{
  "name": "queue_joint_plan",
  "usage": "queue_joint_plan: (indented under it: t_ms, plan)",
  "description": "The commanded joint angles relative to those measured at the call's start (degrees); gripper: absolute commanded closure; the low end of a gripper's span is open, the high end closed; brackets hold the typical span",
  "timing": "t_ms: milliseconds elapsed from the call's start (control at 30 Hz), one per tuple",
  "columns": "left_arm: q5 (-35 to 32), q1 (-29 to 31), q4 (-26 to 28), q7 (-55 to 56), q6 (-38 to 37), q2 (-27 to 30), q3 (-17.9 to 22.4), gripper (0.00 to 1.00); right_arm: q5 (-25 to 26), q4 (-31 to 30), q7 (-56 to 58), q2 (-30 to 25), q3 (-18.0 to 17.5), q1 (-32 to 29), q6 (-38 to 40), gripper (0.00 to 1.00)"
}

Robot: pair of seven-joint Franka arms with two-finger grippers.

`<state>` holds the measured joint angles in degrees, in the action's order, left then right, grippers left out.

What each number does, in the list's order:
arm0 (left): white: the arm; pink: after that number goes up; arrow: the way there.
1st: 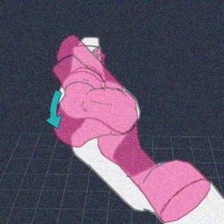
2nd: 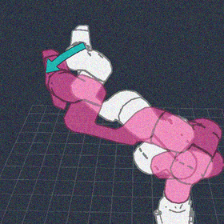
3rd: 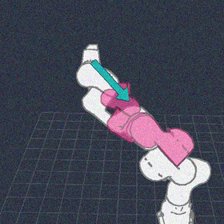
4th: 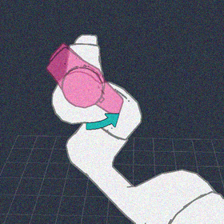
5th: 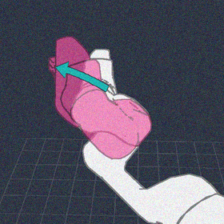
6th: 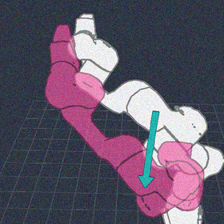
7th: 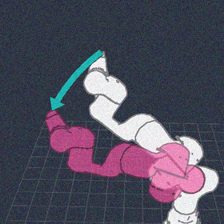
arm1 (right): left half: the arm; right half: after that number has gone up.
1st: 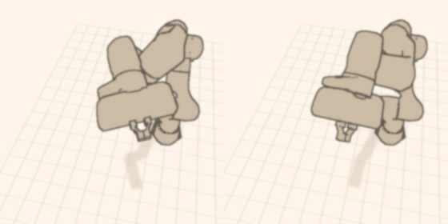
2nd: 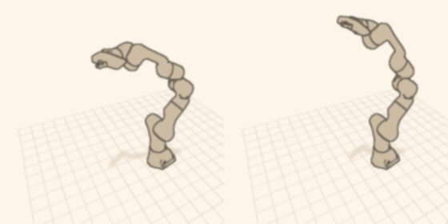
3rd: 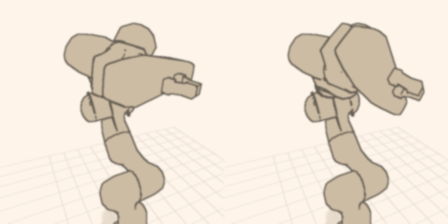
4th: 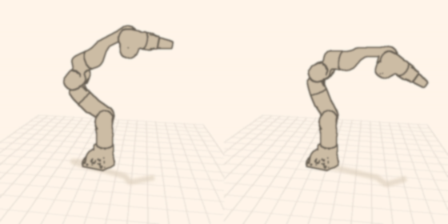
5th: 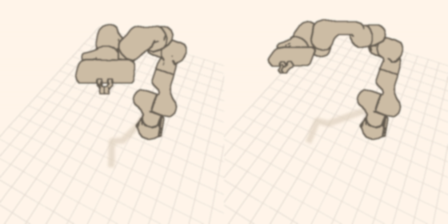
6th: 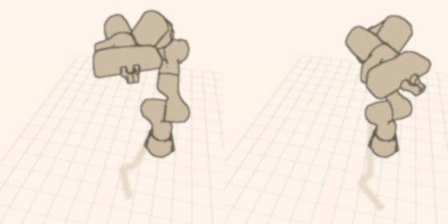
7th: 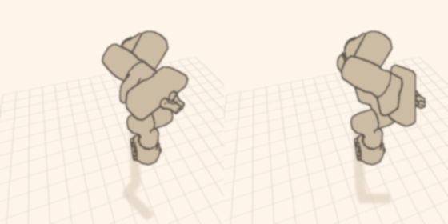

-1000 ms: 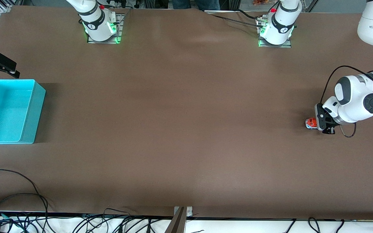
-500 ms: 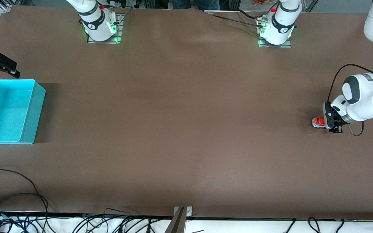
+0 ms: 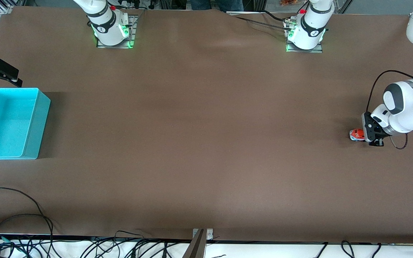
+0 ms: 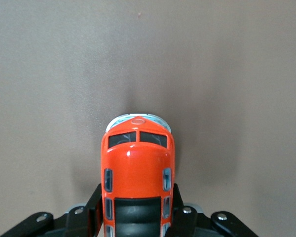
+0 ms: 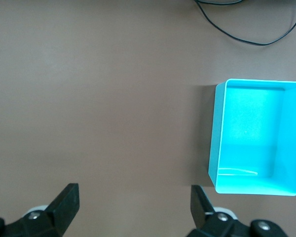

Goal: Wind up bus and store in blue box

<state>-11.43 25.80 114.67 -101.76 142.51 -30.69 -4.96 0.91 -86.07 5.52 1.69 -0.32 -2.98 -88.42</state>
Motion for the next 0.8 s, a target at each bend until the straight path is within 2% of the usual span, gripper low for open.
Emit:
queue_joint_plan:
  t_ms: [0, 767]
  plan:
    - [-0.7, 1.9, -0.3, -3.4, -0.2, -3.0, -0.1, 0.67, -0.4, 0.8, 0.4, 0.2, 0.0, -0.2, 0.1, 0.00]
    - [-1.0, 4.1, -1.3, -5.5, -0.2, -3.5, -0.1, 0.67, -0.6, 0.8, 0.3, 0.7, 0.0, -0.1, 0.1, 0.00]
